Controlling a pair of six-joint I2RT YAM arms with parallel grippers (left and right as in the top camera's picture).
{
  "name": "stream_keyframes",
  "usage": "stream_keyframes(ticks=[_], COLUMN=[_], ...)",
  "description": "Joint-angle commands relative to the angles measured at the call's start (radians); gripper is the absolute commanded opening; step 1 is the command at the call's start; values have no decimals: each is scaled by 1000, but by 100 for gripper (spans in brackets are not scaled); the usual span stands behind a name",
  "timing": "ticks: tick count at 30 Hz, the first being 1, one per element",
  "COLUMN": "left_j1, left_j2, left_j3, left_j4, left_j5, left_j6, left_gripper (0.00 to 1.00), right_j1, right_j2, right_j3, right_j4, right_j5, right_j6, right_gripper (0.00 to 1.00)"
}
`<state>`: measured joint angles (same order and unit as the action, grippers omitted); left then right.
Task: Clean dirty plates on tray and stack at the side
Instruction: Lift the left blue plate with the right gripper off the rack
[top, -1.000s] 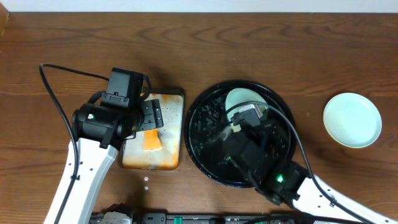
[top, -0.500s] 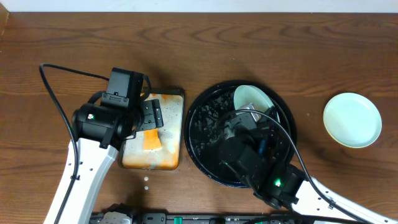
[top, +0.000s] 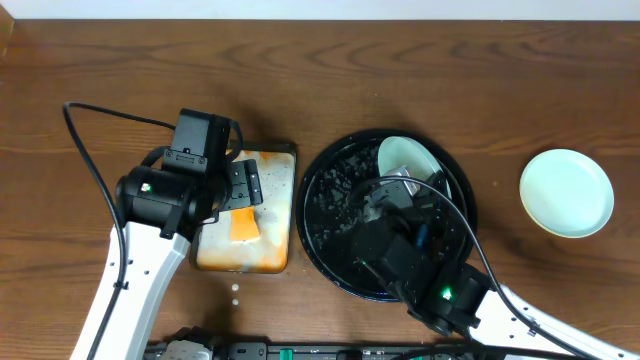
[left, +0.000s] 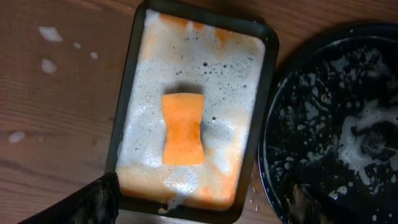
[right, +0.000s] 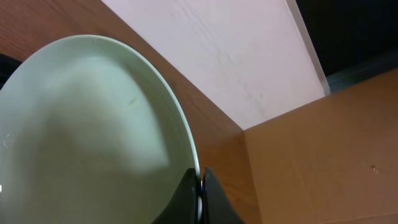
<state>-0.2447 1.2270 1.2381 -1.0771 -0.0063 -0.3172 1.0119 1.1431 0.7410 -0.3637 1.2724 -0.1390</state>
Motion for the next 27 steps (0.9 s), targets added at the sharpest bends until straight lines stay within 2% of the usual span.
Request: stream_keyframes(ticks=[1,27], left_j1=[4,4], left_j2=[-4,-4], left_j3=[3,3], left_j4=[-6,-6], left_j5=[-8,-8], left_j6=[0,0], left_gripper=[83,83], right_j1=[5,5], right_j2=[-13,-13], right_j3=[14,14], right_j4=[8,9], right_j5=[32,13], right_j6=[0,3], right_gripper=[1,1])
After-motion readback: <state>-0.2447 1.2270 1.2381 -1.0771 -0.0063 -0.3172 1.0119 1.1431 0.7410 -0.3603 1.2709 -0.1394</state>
